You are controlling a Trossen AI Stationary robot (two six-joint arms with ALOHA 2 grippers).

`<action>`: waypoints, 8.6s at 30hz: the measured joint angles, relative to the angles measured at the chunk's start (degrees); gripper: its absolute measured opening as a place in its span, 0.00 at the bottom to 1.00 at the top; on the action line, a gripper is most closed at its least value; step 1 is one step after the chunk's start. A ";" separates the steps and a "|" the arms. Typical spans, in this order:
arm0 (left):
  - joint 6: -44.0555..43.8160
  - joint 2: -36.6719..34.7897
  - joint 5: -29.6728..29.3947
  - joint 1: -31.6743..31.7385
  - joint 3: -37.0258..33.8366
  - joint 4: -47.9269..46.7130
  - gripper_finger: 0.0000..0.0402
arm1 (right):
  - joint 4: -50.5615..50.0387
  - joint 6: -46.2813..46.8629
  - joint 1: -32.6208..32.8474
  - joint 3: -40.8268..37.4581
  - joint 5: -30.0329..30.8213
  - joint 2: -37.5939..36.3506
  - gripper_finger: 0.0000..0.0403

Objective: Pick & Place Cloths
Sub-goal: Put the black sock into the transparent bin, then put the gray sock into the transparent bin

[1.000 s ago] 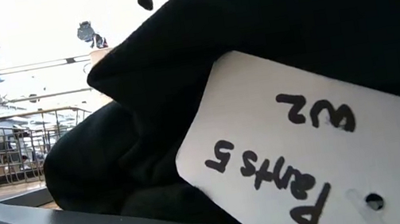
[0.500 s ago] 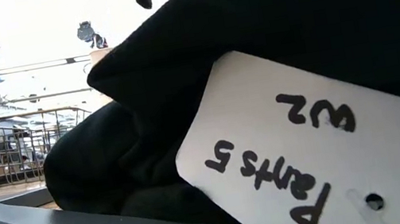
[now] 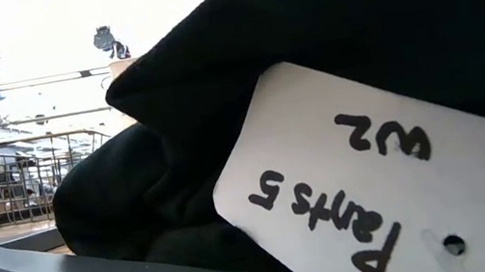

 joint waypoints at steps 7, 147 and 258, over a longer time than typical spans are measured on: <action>0.52 -1.34 -7.27 -4.83 0.10 0.06 0.00 | -0.80 -1.13 -0.07 0.00 -0.39 -0.07 0.36; -2.07 -3.18 -58.37 -73.71 45.33 -68.38 0.00 | -5.85 -6.74 6.64 -0.07 2.63 -0.05 0.39; -107.26 -5.04 18.87 -37.13 12.61 -87.29 0.67 | -65.05 -18.71 6.47 -0.07 26.32 -0.05 0.39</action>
